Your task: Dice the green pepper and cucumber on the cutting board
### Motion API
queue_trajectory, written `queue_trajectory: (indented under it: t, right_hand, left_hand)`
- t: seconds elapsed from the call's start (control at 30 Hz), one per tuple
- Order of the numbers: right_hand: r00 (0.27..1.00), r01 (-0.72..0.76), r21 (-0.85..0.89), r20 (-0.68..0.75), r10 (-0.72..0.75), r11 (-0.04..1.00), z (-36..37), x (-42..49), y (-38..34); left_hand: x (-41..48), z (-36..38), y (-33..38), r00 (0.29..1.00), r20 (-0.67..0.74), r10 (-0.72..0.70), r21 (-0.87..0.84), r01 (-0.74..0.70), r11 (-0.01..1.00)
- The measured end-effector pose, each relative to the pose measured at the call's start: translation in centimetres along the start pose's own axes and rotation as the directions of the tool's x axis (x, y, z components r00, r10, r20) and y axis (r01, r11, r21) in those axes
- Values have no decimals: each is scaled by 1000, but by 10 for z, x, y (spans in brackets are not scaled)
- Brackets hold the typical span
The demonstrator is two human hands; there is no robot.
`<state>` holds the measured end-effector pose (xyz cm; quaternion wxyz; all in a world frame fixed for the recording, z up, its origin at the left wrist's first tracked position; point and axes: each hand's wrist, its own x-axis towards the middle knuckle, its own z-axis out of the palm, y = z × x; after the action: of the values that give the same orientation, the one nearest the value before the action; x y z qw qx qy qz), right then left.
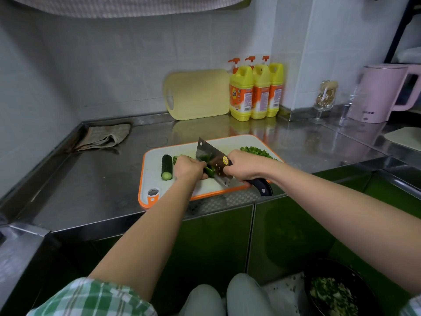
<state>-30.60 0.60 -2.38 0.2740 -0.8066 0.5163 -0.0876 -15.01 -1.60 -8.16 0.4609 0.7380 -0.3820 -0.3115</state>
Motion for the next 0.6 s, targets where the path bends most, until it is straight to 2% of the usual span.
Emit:
queue_trajectory:
  t: [0.2,0.43,0.6]
  right_hand:
    - [1000,-4,-19,-24,3,1000,1,2,-4]
    - [998,-12,-190,-61,1,982,18,15,-11]
    - [997,-26,-258,-80,5,966,20,19,-17]
  left_hand:
    - [-2,0,2,1000,-7,-7,30,7,1000]
    - [-3,-2,2,999,-37,24,58,-22,998]
    - [-3,-10,-2,985,-94,144,223,-120,967]
